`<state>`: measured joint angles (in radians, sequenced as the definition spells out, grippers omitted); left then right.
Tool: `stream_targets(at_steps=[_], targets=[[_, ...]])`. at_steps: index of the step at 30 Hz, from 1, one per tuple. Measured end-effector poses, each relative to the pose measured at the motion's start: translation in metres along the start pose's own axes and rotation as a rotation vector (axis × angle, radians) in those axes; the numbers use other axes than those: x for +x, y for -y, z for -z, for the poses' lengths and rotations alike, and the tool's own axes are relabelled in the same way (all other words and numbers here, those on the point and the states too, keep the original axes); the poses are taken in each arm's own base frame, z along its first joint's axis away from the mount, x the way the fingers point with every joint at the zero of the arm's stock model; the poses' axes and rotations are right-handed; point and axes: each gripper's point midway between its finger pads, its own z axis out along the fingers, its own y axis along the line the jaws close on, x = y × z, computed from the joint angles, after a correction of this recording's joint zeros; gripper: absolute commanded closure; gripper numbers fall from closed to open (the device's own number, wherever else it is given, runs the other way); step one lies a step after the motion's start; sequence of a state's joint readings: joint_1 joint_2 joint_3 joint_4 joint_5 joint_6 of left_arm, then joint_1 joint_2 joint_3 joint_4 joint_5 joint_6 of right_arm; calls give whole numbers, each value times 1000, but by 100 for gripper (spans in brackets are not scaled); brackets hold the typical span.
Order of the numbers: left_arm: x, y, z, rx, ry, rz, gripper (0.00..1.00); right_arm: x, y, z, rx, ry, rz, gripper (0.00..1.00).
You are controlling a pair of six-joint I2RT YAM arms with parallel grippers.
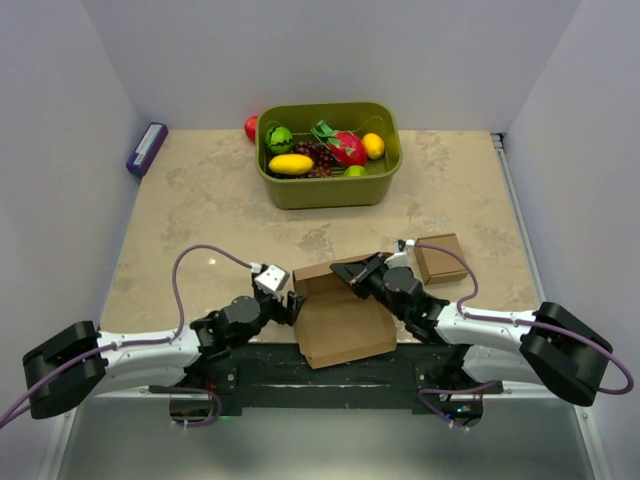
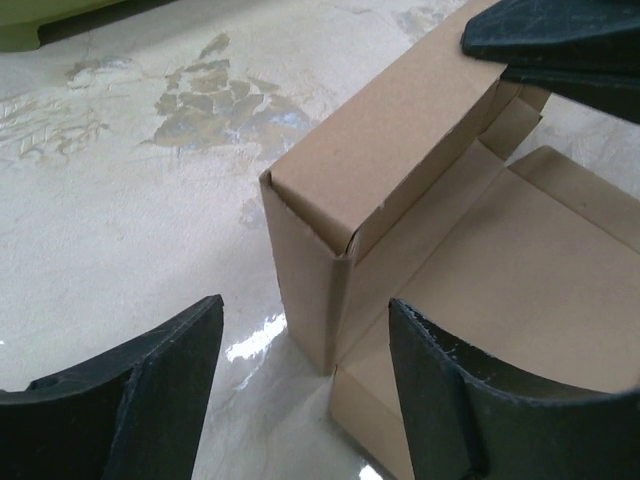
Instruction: Fold the paper box
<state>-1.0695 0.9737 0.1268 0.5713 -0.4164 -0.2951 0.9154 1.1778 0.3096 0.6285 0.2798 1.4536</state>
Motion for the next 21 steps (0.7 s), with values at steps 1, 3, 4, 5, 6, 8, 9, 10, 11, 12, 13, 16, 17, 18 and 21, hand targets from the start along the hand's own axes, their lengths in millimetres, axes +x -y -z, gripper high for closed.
stream_targets(at_steps=[1,3,4,5,6,8,9,10,11,12,13,16,17,18,21], targets=[[3,-1,2,0,-5,-1,33,0,0,0,0,0,0,100],[6,-3,5,-2,-11,-4,35,0,0,0,0,0,0,100],[8,-4,5,-5,-16,-5,35,0,0,0,0,0,0,100],[9,-5,5,-9,-20,-7,36,0,0,0,0,0,0,100],[10,-6,5,-11,-24,-9,38,0,0,0,0,0,0,100],[15,-7,5,-18,-38,-14,41,0,0,0,0,0,0,100],[18,-8,4,-23,-49,-19,44,0,0,0,0,0,0,100],[22,-9,3,-28,-64,-25,46,0,0,0,0,0,0,100],[27,-10,2,-37,-78,-30,48,0,0,0,0,0,0,100],[30,-11,0,-47,-89,-34,50,0,0,0,0,0,0,100],[32,-12,-1,-53,-96,-35,51,0,0,0,0,0,0,100],[31,-11,-5,-68,-95,-30,53,-1,0,0,0,4,0,100],[30,-11,-6,-72,-93,-27,54,-1,0,0,1,7,0,100],[29,-12,-7,-78,-89,-26,56,-2,0,0,1,11,0,100],[28,-12,-10,-84,-80,-23,58,-3,0,-1,2,17,0,100]])
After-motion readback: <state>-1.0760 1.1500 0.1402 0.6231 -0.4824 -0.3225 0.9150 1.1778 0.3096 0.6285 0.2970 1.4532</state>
